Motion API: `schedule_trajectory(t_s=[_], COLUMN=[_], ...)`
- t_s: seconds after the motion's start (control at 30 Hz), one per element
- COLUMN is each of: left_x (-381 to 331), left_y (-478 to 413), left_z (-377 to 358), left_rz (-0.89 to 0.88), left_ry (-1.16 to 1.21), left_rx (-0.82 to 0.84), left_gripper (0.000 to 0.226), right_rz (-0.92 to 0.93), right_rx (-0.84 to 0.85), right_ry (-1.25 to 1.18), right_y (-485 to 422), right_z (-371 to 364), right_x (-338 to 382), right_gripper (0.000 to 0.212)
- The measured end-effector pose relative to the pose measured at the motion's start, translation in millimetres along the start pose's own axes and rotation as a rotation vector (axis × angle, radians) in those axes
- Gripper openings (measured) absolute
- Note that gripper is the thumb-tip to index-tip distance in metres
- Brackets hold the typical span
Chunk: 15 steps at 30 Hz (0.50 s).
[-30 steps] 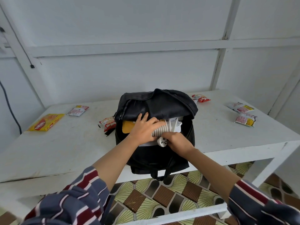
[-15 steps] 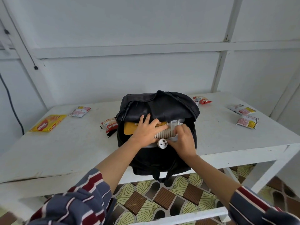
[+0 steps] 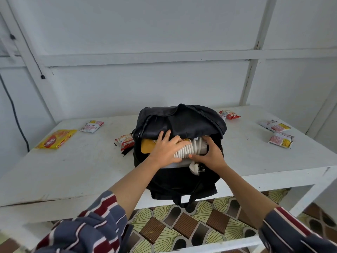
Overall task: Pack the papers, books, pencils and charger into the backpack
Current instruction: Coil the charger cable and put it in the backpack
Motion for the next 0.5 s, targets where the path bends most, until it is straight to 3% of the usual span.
schedule_trajectory(t_s=[0.23, 0.5], left_x=[1.7, 1.1], left_y=[-1.8, -6.5], left_z=[-8.3, -0.5], left_rz=[0.024, -0.042], left_ry=[-0.128, -0.193], left_rx=[0.016, -0.024], left_gripper=[0.087, 0.105], right_rz=[0.002, 0.017], right_rx=[0.312, 0.49], right_ry=[-0.149, -0.063], right_y=[-15.5, -27.7], right_z=[11.8, 1.9], right_x=[-12.2, -2.8], right_gripper=[0.065, 0.062])
Point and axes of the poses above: each hand's wrist, its own y-axis away from the middle knuckle, its own z-axis out of the back of the hand, x = y × z, the point moved 6 cm from there along -y, towards the middle knuckle, and after that the axes turned 14 degrees about y, right-handed, at the moved point
